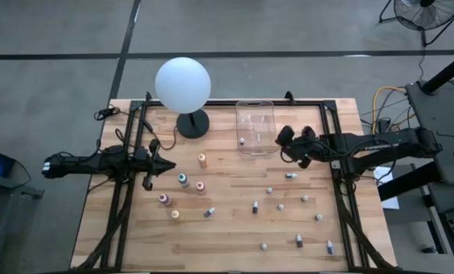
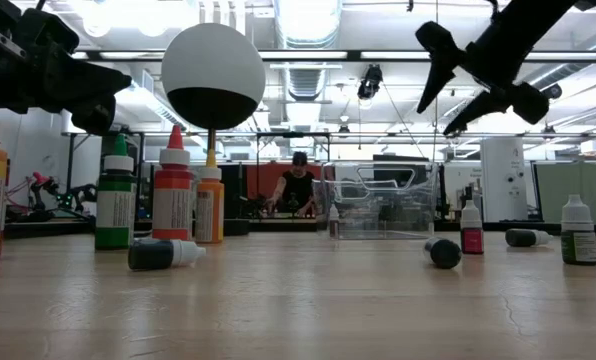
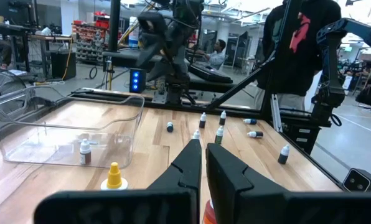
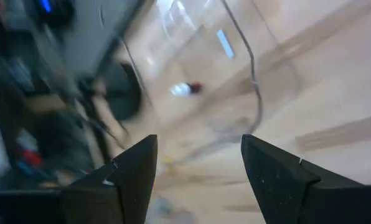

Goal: Pick & Place food coloring
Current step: Put the small black food coloring bottle into the transparent bin

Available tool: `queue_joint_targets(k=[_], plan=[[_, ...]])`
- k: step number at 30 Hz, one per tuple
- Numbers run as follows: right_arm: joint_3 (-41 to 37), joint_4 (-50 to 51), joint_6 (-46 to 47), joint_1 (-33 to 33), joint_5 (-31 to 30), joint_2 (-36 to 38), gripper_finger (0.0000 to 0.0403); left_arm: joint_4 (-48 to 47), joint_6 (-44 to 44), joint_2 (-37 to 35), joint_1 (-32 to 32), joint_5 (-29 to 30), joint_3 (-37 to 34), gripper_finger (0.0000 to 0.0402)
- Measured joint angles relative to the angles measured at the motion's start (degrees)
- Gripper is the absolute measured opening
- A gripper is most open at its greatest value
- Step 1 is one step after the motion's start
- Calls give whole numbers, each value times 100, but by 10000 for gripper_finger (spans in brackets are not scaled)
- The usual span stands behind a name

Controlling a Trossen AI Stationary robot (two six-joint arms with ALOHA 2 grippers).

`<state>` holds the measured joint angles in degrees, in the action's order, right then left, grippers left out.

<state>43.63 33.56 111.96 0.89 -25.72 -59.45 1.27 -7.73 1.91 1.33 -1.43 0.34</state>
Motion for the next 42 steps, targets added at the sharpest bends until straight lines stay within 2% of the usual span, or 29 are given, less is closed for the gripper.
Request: queue_joint_targets(k=[6,10,13,19,25,31,35,38,42], plan=[[38,804,-2627,-187,1248,127,224,1,1,0,-1,0,1,0],[38,1160,-4534,-204,1836,297,224,1,0,0,-1,0,2,0],[38,1416,-5876,-204,2069,416,224,1,0,0,-1,0,1,0],[20,2151,-7400,-209,2418,471,224,1,0,0,-1,0,2,0],[-221,2435,-8148,-209,2433,491,224,1,0,0,-1,0,0,0],[-782,2250,-8326,-189,2429,497,224,1,1,0,0,0,0,0],[-1145,1734,-8307,-189,2505,497,224,1,0,0,-1,0,2,0],[-1444,1235,-8321,-187,2843,497,224,1,1,0,0,0,2,0],[-1790,789,-8117,-155,2885,497,224,1,0,0,1,0,0,0]])
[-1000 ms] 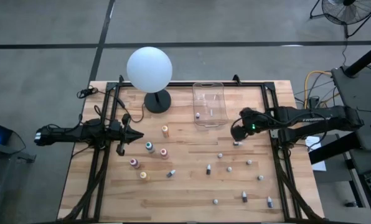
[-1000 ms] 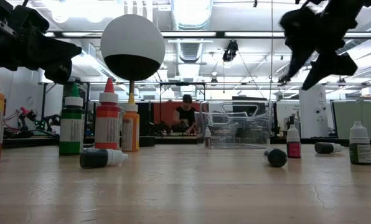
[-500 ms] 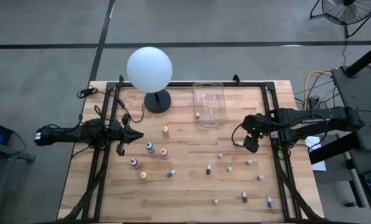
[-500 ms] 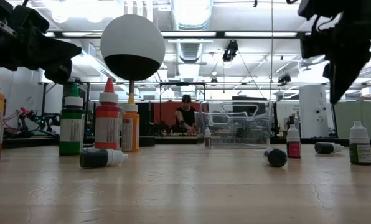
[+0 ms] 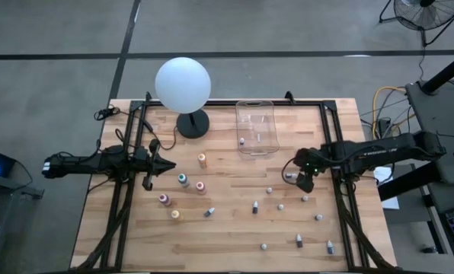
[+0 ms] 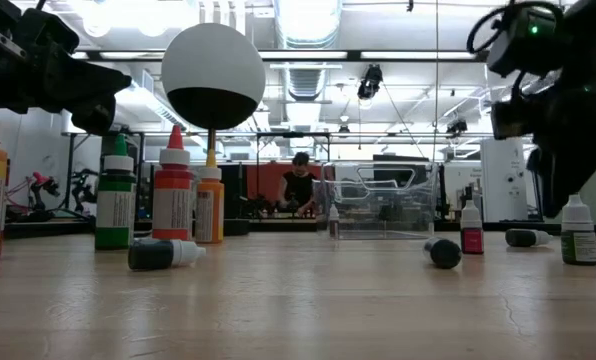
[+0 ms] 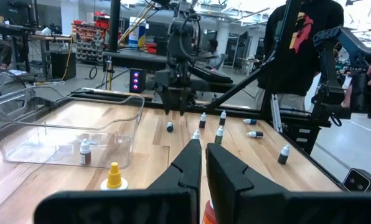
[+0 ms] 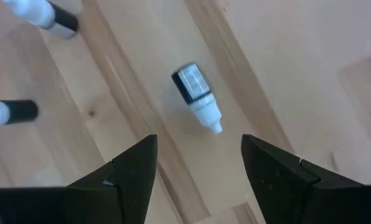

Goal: Pick & Place food coloring
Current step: Put the small black food coloring bottle into the transparent bin

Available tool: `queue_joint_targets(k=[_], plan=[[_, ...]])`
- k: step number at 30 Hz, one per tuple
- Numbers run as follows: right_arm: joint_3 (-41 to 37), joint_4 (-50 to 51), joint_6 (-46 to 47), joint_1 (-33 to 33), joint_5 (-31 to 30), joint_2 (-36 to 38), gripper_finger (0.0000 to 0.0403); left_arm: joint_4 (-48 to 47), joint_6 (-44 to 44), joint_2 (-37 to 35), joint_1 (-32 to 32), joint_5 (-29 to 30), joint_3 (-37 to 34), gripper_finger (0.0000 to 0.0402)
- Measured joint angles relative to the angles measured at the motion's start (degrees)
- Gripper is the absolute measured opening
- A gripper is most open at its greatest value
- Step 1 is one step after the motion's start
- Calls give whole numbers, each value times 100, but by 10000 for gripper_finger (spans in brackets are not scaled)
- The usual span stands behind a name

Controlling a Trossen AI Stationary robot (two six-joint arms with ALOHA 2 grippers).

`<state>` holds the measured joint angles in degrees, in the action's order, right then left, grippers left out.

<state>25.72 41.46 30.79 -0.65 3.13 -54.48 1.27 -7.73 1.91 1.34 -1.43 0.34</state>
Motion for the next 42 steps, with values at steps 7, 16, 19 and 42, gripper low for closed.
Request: queue_joint_targets(k=[7,16,19,42], plan=[[-167,-63,-100,8,-96,142,224,1,0,0,0,0,1,0],[-461,-602,-234,230,-463,-4,224,1,0,0,-1,0,1,0],[-589,-841,-359,262,-479,-10,224,0,0,0,-1,0,2,0],[-720,-1370,-832,316,-610,-378,222,1,0,0,0,0,2,0]])
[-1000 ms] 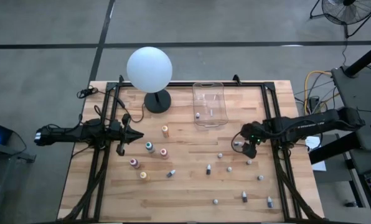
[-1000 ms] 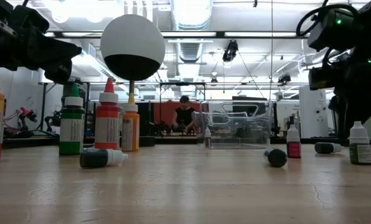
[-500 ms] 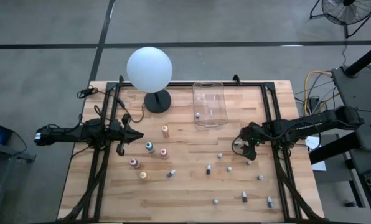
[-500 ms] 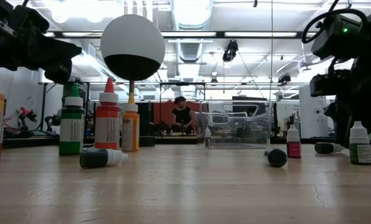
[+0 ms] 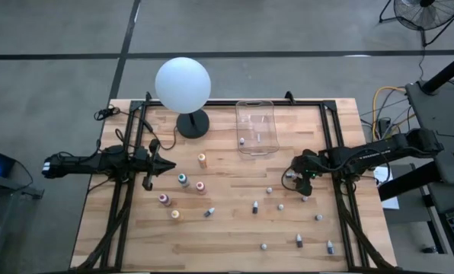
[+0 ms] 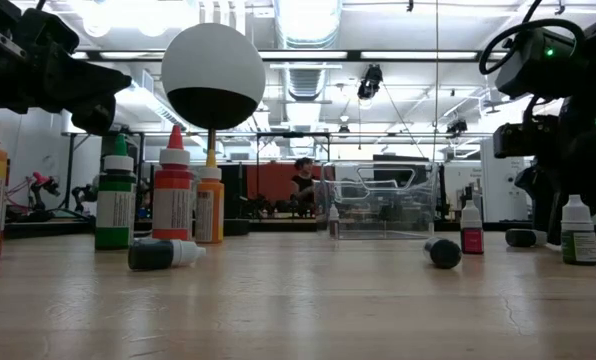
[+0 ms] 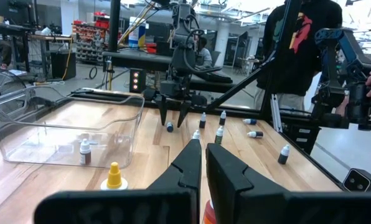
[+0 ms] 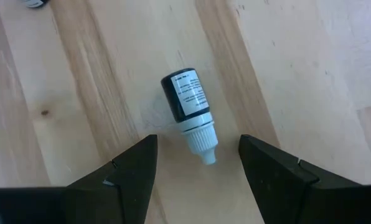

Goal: Pick & Place food coloring
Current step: Put the small black food coloring bottle into the transparent bin

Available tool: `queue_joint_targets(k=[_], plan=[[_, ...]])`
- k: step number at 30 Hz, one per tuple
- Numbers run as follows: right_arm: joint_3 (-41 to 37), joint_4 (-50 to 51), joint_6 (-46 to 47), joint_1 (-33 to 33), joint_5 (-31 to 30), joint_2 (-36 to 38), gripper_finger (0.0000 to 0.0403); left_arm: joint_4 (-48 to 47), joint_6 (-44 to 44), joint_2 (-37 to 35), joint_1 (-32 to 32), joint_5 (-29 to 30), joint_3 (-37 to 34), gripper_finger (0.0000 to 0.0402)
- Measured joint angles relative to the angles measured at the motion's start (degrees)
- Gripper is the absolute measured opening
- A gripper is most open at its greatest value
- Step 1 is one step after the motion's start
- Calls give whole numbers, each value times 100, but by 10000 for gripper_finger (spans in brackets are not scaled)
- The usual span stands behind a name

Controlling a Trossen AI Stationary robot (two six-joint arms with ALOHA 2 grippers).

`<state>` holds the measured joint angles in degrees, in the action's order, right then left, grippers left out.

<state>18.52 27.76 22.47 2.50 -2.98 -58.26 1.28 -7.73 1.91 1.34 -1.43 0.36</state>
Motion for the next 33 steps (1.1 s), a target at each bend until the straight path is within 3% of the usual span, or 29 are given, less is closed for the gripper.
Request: queue_joint_targets(k=[25,33], plan=[[59,-29,-67,0,-39,-116,149,0,0,0,-1,0,-1,0],[59,-40,-43,0,27,-116,105,0,0,0,0,0,0,0]])
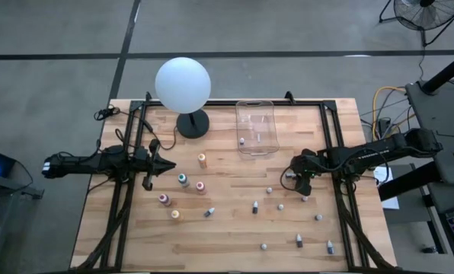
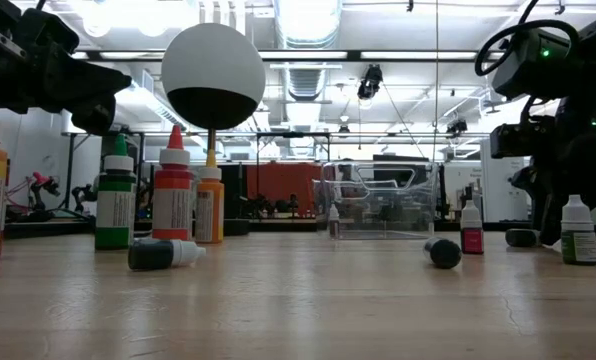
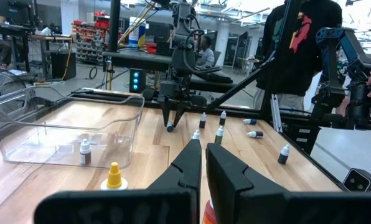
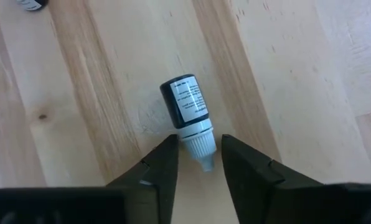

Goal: Pick & Place food coloring
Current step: Put the small black food coloring bottle into the transparent bin

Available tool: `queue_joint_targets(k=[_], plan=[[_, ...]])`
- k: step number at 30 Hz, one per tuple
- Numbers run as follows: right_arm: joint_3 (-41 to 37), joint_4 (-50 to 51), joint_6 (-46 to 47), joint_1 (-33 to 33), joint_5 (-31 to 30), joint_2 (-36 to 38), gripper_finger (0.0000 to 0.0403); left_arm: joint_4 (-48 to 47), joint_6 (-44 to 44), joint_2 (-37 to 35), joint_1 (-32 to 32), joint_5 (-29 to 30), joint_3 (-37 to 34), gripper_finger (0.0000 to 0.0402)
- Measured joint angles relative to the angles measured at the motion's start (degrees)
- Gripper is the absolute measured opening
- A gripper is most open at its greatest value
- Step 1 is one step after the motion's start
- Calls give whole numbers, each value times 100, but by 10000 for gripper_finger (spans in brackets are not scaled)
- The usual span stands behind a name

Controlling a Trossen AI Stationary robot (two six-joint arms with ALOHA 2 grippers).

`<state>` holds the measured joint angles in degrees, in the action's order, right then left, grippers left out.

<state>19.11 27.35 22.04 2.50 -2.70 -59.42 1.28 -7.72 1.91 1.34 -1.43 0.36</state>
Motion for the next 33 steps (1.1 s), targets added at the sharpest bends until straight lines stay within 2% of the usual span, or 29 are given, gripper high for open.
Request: queue_joint_targets(k=[7,12,33], plan=[[4,4,123,-2,174,0,54,0,0,0,-2,0,0,0],[17,20,439,-2,188,0,35,0,0,0,-1,0,-1,0],[22,22,346,-2,272,4,33,0,0,0,-2,0,0,0]])
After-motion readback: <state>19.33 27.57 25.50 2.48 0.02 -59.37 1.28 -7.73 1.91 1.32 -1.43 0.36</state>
